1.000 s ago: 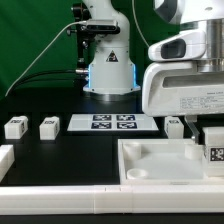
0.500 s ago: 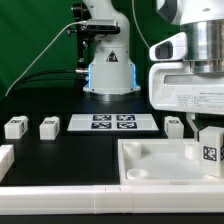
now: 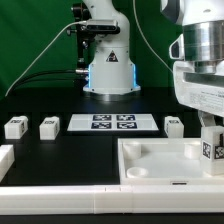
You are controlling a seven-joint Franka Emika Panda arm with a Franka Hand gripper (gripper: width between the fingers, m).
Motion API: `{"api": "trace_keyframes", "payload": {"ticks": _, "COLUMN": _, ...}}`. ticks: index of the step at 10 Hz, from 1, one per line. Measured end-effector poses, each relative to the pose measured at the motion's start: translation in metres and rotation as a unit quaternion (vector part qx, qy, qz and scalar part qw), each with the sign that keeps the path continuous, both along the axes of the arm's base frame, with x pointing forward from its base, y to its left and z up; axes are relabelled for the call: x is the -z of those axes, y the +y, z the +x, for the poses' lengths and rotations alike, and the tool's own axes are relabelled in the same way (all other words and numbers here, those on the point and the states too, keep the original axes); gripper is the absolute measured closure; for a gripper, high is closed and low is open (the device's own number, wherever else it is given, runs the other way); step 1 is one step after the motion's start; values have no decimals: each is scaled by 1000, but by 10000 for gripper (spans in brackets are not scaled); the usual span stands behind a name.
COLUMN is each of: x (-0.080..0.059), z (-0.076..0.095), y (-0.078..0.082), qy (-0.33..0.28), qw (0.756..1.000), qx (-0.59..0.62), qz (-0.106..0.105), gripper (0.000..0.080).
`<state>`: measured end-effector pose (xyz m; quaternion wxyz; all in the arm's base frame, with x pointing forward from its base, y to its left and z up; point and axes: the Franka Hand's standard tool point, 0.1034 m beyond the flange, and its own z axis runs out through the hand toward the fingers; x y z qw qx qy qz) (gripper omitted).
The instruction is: Assemble one leg
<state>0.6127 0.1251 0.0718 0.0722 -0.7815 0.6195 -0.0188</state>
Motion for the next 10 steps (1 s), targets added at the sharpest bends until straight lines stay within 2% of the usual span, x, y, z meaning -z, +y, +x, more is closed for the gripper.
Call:
{"api": "trace_keyframes", "payload": {"ticks": 1, "x": 0, "z": 0, "y": 1, "qy": 0, "qw": 1000, "qx": -5, "qz": 0, "gripper": 506}}
{"api": "trace_keyframes", "payload": {"ticks": 2, "x": 0, "z": 0, "y": 1, "qy": -1, "qw": 1000, "qx": -9, "qz": -1, "gripper": 395}}
{"api": "trace_keyframes", "payload": {"ticks": 3, "x": 0, "z": 0, "y": 1, "qy": -2, "qw": 1000, "qx": -18, "qz": -2, "gripper": 227}}
{"api": "trace_keyframes", "payload": {"ticks": 4, "x": 0, "z": 0, "y": 1, "qy": -4, "qw": 999, "qx": -45, "qz": -5, "gripper": 227}}
{"api": "trace_keyframes", "payload": {"ticks": 5, "x": 0, "z": 0, "y": 1, "qy": -5, "qw": 998, "qx": -59, "qz": -7, "gripper": 164}}
{"api": "trace_keyframes", "payload": {"ticks": 6, "x": 0, "z": 0, "y": 1, "qy": -9, "qw": 995, "qx": -96, "qz": -12, "gripper": 154}}
{"api": "trace_keyframes", "payload": {"ticks": 8, "x": 0, "z": 0, "y": 0, "qy": -20, "qw": 972, "qx": -232, "qz": -30, "gripper": 150}}
{"api": "trace_keyframes", "payload": {"ticks": 9, "x": 0, "z": 0, "y": 0, "qy": -23, "qw": 964, "qx": -262, "qz": -33, "gripper": 150}}
{"api": "trace_keyframes", "payload": {"ticks": 10, "x": 0, "z": 0, "y": 0, "qy": -28, "qw": 946, "qx": -322, "qz": -41, "gripper": 150}}
